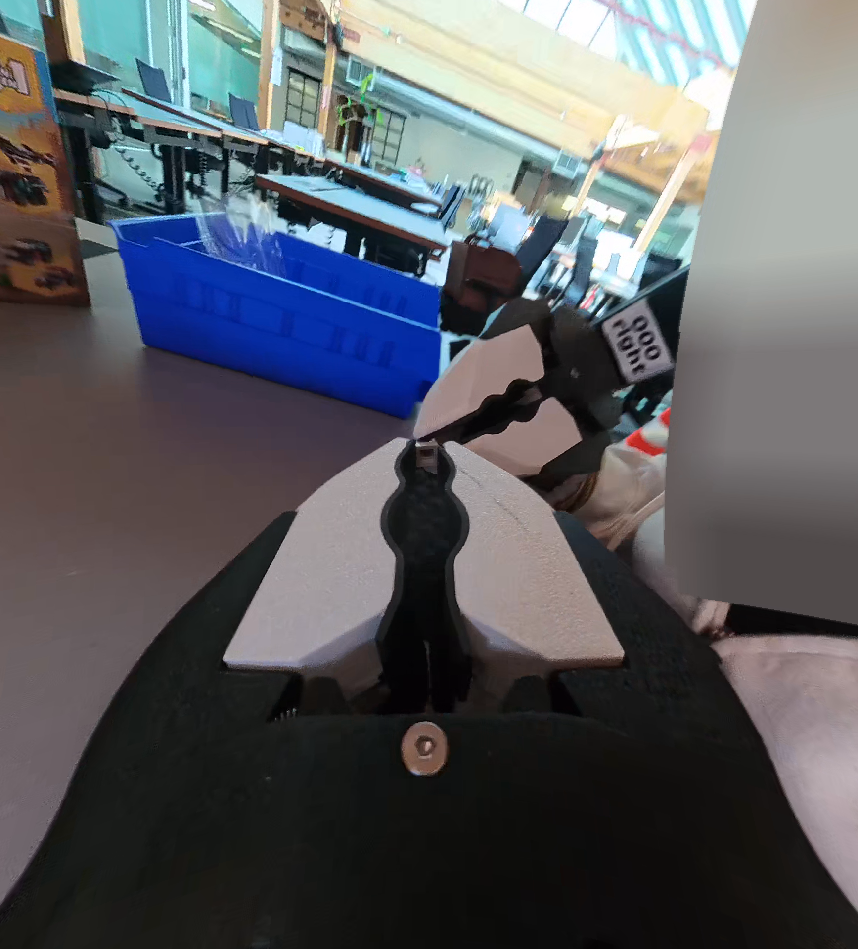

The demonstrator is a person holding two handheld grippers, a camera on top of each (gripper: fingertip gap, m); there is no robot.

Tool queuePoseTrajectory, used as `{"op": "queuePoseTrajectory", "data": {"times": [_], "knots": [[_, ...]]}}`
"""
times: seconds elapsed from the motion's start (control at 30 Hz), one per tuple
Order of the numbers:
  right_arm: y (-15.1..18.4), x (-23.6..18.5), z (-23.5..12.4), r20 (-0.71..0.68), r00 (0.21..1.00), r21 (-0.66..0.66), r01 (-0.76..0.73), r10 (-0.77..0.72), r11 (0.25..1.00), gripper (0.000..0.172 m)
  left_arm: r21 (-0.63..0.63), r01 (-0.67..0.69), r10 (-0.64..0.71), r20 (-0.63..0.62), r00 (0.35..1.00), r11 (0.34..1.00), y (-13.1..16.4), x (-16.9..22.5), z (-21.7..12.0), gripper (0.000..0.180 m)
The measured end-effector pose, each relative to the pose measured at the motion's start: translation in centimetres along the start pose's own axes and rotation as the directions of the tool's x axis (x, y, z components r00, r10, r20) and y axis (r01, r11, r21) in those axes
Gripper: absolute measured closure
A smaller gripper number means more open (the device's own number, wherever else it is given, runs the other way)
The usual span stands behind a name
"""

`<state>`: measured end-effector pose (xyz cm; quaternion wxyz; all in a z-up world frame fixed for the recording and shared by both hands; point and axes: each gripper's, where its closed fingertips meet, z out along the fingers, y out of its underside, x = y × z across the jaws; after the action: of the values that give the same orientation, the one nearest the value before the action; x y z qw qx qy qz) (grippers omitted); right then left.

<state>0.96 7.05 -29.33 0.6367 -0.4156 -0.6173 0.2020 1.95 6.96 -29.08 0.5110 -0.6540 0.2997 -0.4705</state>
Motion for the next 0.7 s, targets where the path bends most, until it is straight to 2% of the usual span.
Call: {"op": "queuePoseTrajectory", "data": {"times": [0.1,0.27,0.33,0.37,0.47,0.5,0.57,0.63,0.7], "knots": [[0.6,-0.4,0.3,0.000,0.994,-0.076,0.113,-0.113,0.991,0.166,-0.064,-0.046,0.048,0.034,0.998,0.997,0.7,-0.4,-0.2,0.173],[0.8,-0.9,0.0,0.024,0.956,-0.098,0.294,-0.293,0.951,0.165,-0.079,0.078,-0.080,-0.023,0.997,0.994,1.4,-0.2,0.1,0.172],[1.0,-1.0,0.1,0.033,0.928,-0.126,0.373,-0.372,0.919,0.159,-0.076,0.109,-0.112,-0.046,0.993,0.991,1.4,0.1,0.3,0.173],[1.1,-0.8,0.2,0.033,0.914,-0.139,0.405,-0.405,0.904,0.163,-0.078,0.115,-0.118,-0.042,0.992,0.990,1.5,0.1,0.3,0.172],[1.4,-0.5,0.3,0.028,0.903,-0.179,0.427,-0.429,0.886,0.165,-0.060,0.151,-0.153,-0.023,0.988,0.987,1.3,-0.2,0.4,0.173],[1.9,-0.5,0.5,0.031,0.895,-0.220,0.441,-0.446,0.870,0.165,-0.068,0.129,-0.128,0.009,0.992,0.989,1.5,-0.6,0.5,0.173],[2.6,-0.3,0.8,0.021,0.882,-0.275,0.458,-0.471,0.846,0.165,-0.129,-0.030,0.046,0.120,0.992,0.991,2.0,-1.5,0.5,0.173],[2.6,-0.2,0.9,-0.005,0.894,-0.269,0.431,-0.448,0.862,0.165,-0.179,-0.168,0.200,0.178,0.963,0.969,1.9,-1.7,0.5,0.173],[2.4,-0.2,0.9,-0.012,0.915,-0.260,0.387,-0.403,0.885,0.165,-0.176,-0.203,0.235,0.180,0.955,0.963,1.7,-1.7,0.4,0.173]]}}
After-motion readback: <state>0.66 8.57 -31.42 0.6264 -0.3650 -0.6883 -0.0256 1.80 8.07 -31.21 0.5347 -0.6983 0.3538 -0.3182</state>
